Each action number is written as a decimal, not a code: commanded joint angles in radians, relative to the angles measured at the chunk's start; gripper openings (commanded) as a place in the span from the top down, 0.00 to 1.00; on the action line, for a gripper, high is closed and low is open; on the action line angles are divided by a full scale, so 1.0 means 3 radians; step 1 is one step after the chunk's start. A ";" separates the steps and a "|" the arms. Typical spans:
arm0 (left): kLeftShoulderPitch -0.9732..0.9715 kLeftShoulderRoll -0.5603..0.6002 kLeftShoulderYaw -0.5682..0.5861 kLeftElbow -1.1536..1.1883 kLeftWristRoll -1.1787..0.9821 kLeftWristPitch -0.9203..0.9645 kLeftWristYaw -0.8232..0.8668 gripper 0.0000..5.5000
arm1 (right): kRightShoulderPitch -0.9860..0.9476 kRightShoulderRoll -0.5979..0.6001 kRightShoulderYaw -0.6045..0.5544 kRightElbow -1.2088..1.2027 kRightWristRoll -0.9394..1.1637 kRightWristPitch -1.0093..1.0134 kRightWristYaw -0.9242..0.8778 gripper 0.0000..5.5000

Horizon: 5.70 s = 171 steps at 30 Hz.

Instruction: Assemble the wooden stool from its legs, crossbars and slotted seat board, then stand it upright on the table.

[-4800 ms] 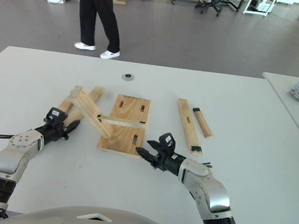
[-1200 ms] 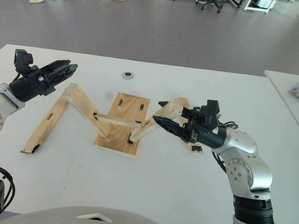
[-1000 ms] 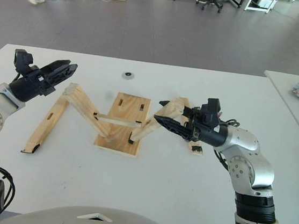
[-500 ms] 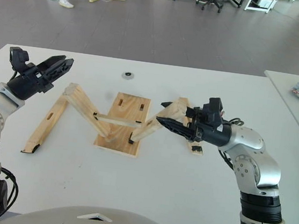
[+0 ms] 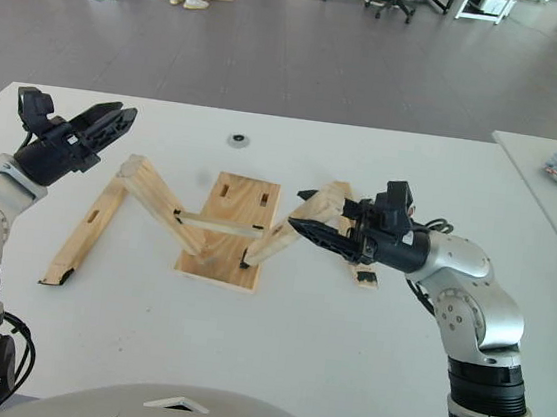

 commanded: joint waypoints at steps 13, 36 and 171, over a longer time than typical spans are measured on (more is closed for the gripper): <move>0.0050 -0.0175 -0.0019 -0.0246 -0.0014 0.0001 0.0143 0.49 | -0.0529 -0.0184 0.0347 0.0259 -0.0315 0.0115 0.0274 0.62; 0.0473 -0.1159 -0.0630 -0.1191 -0.0007 -0.0081 0.1120 0.49 | -0.0577 -0.0178 0.0898 0.0518 -0.0832 -0.0221 0.0364 0.62; 0.2295 -0.1328 -0.1622 -0.3089 0.2787 -0.0874 0.2159 0.49 | 0.0276 0.1460 0.1355 -0.1207 -0.2061 -0.0146 -0.2728 0.27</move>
